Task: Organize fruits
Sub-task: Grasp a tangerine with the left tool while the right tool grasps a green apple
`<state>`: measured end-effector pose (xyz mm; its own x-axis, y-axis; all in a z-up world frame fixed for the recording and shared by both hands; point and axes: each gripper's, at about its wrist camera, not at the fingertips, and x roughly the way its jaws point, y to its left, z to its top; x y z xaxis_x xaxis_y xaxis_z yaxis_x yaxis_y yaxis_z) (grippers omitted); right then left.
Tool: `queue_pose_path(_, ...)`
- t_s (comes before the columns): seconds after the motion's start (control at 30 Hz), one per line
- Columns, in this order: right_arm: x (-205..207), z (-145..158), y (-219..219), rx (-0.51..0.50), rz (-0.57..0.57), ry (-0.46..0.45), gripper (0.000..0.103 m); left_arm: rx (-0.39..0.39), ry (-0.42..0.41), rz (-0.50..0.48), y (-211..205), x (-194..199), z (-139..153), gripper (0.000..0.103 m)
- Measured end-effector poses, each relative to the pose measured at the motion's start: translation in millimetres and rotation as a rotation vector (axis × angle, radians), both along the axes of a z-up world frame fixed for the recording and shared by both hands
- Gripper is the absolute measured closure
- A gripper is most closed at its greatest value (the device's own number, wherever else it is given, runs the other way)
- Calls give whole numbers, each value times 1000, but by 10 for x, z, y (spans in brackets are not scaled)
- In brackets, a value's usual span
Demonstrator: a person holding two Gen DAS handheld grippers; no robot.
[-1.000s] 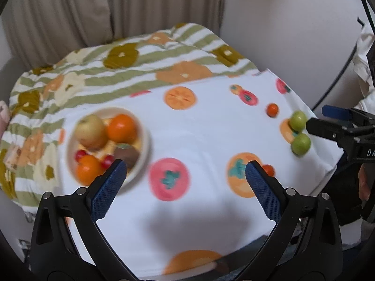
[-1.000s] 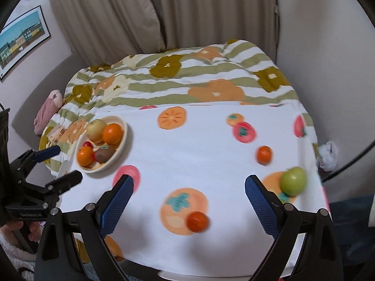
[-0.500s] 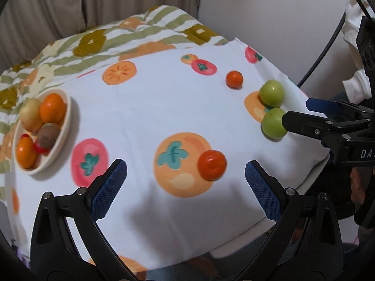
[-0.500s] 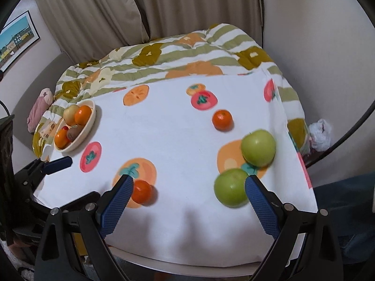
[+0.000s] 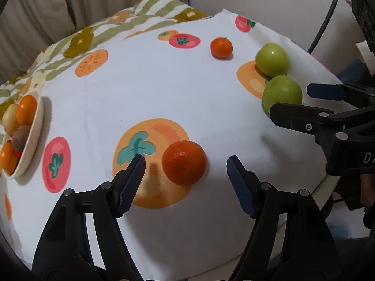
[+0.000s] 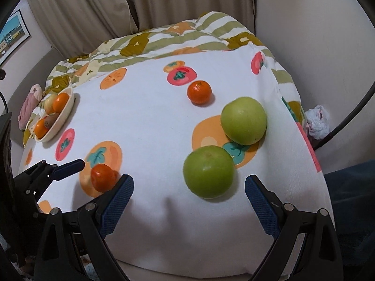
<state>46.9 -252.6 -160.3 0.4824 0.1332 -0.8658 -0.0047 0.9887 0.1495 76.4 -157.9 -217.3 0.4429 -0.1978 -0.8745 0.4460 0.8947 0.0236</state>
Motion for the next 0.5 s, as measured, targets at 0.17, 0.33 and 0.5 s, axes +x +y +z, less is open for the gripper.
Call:
queue_pose_path(0.17, 35, -84, 20, -48, 28, -2, 10, 5, 22, 5, -31, 33, -88, 44)
queue_pose_path(0.33, 72, -163, -2, -48, 33, 15, 13, -6, 36, 11, -16, 33, -111, 50)
queue_pose_path(0.5, 121, -231, -6, -50, 36, 34, 23, -11, 37, 20, 12, 53, -103, 59)
